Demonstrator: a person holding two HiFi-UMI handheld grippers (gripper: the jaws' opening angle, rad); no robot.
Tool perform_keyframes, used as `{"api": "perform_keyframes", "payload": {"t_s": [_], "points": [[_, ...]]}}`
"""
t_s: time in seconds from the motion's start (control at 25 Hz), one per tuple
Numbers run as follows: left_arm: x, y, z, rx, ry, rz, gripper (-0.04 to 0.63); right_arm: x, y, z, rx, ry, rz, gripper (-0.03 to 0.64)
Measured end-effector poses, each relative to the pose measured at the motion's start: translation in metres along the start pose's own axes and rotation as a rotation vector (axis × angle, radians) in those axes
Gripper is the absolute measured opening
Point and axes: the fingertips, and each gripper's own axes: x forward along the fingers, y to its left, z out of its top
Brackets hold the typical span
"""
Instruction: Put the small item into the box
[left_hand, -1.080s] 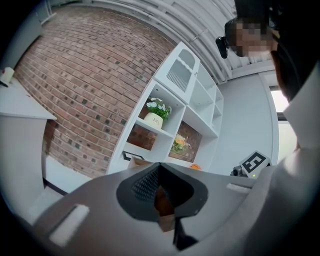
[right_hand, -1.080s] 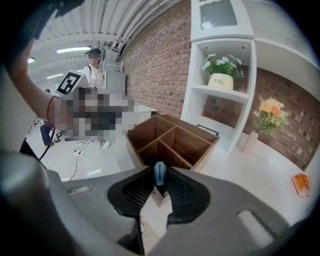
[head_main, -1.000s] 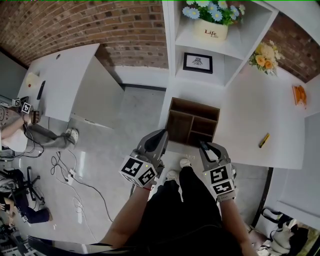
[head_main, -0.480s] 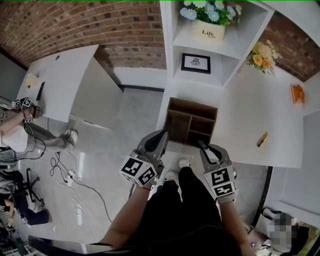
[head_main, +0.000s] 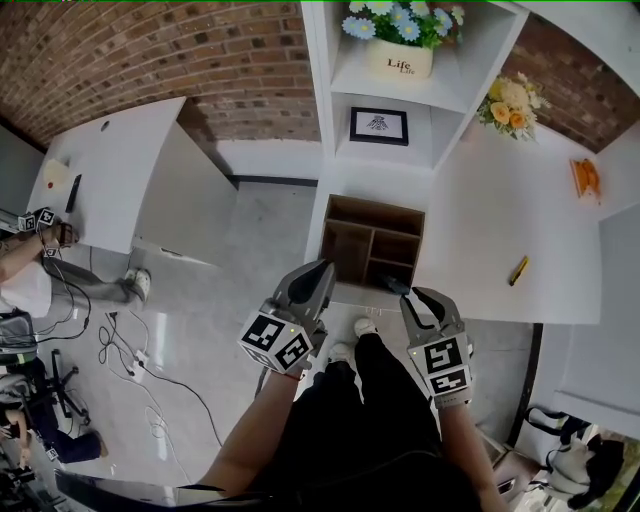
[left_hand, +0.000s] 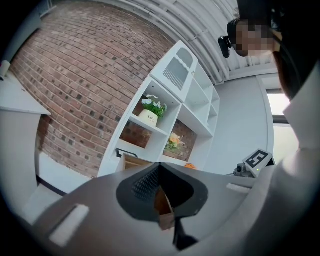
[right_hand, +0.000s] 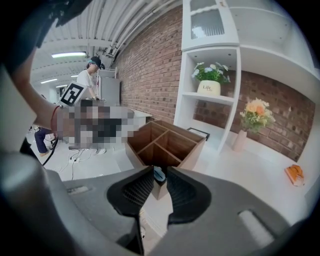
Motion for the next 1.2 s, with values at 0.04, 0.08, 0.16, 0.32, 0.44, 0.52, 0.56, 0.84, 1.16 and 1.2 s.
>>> {"api": "perform_keyframes", "payload": {"t_s": [0.04,0.08,0.16,0.32,0.44,0.52,0.56,0.84,1.16,1.2], "points": [[0.001,-0.001,-0.001,-0.001,0.002,-0.004,0.002,-0.002,-0.001,0.002,0.007,-0.009,-0.004,0.083],[0.002,-0.002,-0.001,-0.002,0.004,-0.008,0.002,-0.003,-0.002,0.004,0.018,-0.021,-0.008,0.083],[0.003,-0.003,-0.002,-0.002,0.008,-0.015,0.002,-0.006,-0.005,0.007,0.044,-0.052,-0.016,0.08],[0.004,-0.006,-0.002,0.0,0.013,-0.028,0.002,-0.012,-0.009,0.015,0.071,-0.107,-0.033,0.065],[0.003,-0.008,-0.002,0.003,0.015,-0.033,0.002,-0.018,-0.014,0.02,0.083,-0.141,-0.055,0.025],[0.003,-0.008,-0.002,0.004,0.015,-0.036,0.002,-0.021,-0.016,0.021,0.095,-0.155,-0.068,0.01],[0.002,-0.009,-0.001,0.005,0.015,-0.037,0.002,-0.023,-0.017,0.022,0.101,-0.162,-0.072,0.005],[-0.002,-0.014,0.002,0.012,0.011,-0.046,0.002,-0.037,-0.025,0.032,0.149,-0.239,-0.117,0.003],[-0.009,-0.012,0.014,0.036,-0.009,-0.037,0.002,-0.056,-0.037,0.053,0.195,-0.351,-0.154,0.003],[-0.01,-0.011,0.016,0.039,-0.013,-0.033,0.002,-0.057,-0.037,0.055,0.192,-0.356,-0.154,0.003]]}}
